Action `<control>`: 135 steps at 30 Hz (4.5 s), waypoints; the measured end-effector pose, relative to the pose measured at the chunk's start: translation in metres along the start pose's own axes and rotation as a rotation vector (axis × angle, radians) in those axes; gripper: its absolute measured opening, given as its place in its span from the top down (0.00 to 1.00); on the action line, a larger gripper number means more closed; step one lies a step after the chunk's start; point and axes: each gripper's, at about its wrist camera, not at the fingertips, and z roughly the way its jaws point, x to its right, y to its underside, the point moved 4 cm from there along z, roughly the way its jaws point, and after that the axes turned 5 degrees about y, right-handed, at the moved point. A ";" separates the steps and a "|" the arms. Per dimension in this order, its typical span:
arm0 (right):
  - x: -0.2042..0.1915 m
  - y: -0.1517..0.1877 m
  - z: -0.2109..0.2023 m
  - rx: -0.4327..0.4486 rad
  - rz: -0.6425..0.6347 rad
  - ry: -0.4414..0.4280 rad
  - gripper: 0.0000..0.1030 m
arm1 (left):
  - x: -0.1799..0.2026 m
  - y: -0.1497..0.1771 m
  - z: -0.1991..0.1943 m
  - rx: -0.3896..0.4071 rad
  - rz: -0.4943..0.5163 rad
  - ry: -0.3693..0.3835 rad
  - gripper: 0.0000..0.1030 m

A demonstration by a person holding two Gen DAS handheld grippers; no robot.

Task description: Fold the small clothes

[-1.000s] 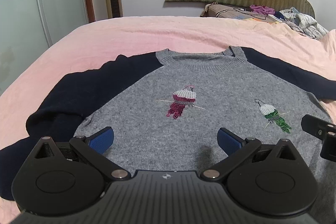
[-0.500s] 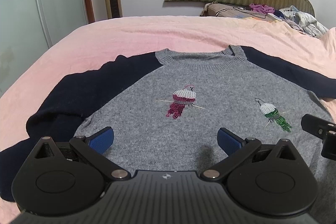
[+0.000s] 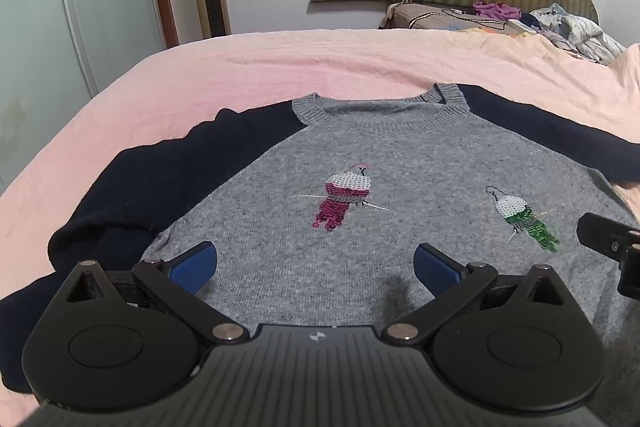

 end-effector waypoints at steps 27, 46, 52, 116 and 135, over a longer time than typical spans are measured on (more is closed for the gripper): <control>0.021 -0.006 0.011 0.010 0.037 -0.088 0.00 | 0.016 -0.012 0.011 0.030 0.027 0.018 0.00; 0.332 -0.010 0.034 0.130 0.906 0.141 0.00 | 0.015 -0.016 0.024 0.007 0.022 0.052 0.00; 0.365 -0.015 0.076 0.162 1.034 0.046 0.00 | 0.015 -0.015 0.025 -0.003 0.039 0.032 0.00; -0.210 -0.080 0.114 0.114 -0.423 -0.213 0.93 | -0.090 0.003 -0.003 -0.017 -0.151 -0.059 0.00; -0.221 -0.059 0.119 -0.107 -0.390 -0.428 0.27 | -0.118 0.017 -0.033 -0.002 -0.202 -0.131 0.00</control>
